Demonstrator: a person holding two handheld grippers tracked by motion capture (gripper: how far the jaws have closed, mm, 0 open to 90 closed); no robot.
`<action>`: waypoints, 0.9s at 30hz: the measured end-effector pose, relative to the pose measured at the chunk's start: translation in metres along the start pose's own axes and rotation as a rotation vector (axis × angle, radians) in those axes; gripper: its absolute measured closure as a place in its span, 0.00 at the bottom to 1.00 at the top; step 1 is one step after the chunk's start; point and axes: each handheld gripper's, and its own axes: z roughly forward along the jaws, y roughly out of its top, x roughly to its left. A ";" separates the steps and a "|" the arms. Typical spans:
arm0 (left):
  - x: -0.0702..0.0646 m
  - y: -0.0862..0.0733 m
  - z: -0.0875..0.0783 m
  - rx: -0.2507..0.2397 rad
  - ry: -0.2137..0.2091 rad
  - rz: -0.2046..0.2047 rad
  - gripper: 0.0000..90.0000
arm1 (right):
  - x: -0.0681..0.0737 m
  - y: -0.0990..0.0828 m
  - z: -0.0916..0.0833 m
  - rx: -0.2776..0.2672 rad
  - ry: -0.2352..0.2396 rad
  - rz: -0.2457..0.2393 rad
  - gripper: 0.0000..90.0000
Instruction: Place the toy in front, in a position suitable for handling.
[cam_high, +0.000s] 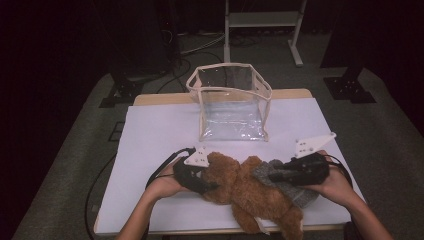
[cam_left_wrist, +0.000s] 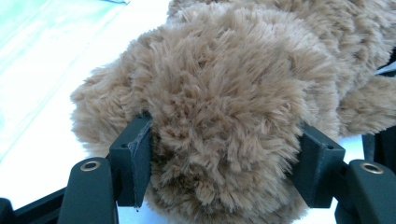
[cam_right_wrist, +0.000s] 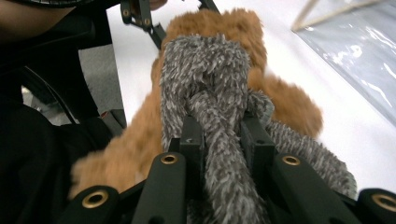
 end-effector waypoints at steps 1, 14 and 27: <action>0.000 0.000 0.000 -0.004 0.000 -0.009 0.36 | 0.001 -0.006 -0.004 -0.003 -0.012 0.007 0.81; 0.003 0.000 -0.002 0.007 0.021 -0.017 0.36 | 0.014 -0.058 -0.014 -0.027 -0.065 0.068 0.81; -0.002 -0.035 -0.021 -0.023 0.043 -0.061 0.28 | -0.006 -0.015 0.030 -0.010 -0.095 -0.014 0.81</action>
